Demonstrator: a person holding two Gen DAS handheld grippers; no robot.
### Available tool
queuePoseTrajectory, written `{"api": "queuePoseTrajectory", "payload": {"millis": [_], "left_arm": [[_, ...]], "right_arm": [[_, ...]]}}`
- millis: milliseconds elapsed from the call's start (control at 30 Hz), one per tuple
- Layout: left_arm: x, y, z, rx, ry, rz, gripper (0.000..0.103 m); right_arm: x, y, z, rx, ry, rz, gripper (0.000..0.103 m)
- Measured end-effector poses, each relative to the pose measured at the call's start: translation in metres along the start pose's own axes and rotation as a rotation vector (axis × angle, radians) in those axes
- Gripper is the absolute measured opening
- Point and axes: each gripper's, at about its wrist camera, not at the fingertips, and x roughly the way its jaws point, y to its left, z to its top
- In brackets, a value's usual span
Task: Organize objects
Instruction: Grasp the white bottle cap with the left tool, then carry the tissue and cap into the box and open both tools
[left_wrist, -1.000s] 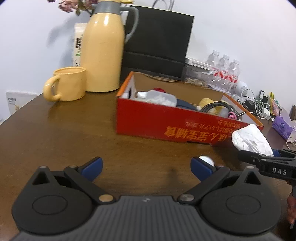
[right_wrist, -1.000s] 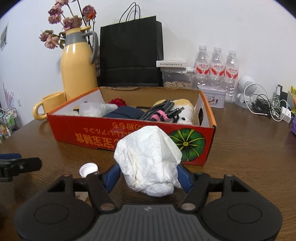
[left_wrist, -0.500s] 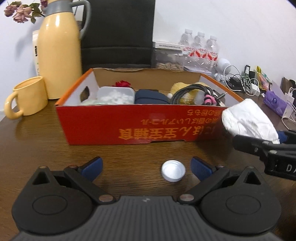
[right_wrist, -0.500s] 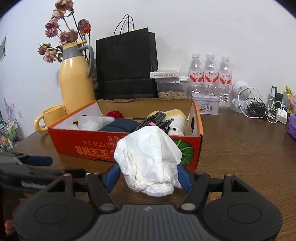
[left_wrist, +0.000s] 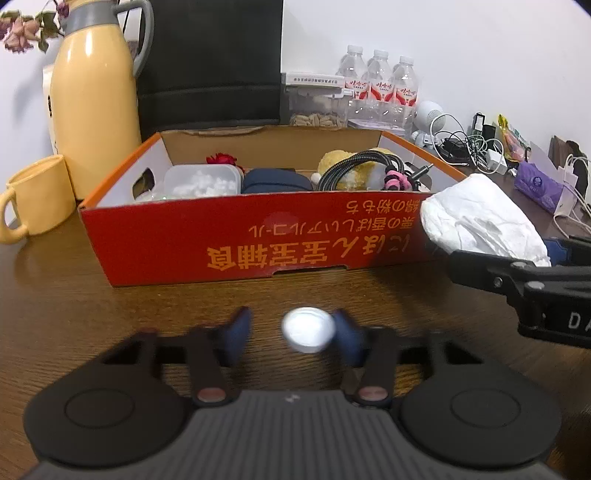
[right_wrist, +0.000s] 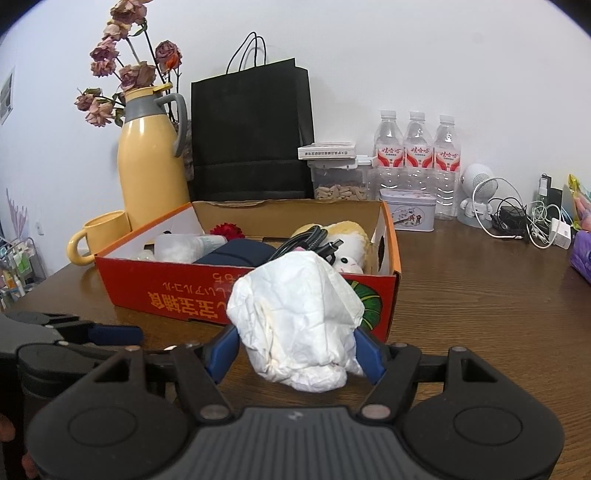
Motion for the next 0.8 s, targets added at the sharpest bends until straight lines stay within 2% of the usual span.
{"api": "queuePoseTrajectory", "payload": {"millis": [400,600,800], "left_arm": [[-0.012,0.004,0.004,-0.018,-0.06,0.02,0.03],[-0.034,0.01,0.015,-0.043,-0.15,0.03,0.03],[-0.047,0.016,0.045,-0.069,-0.236,0.033,0.03]], "right_arm": [[0.0,0.002,-0.001,-0.006,-0.001,0.001,0.067],[-0.001,0.002,0.0,-0.012,-0.006,-0.004,0.067],[-0.008,0.012,0.013,-0.056,-0.052,-0.011,0.067]]}}
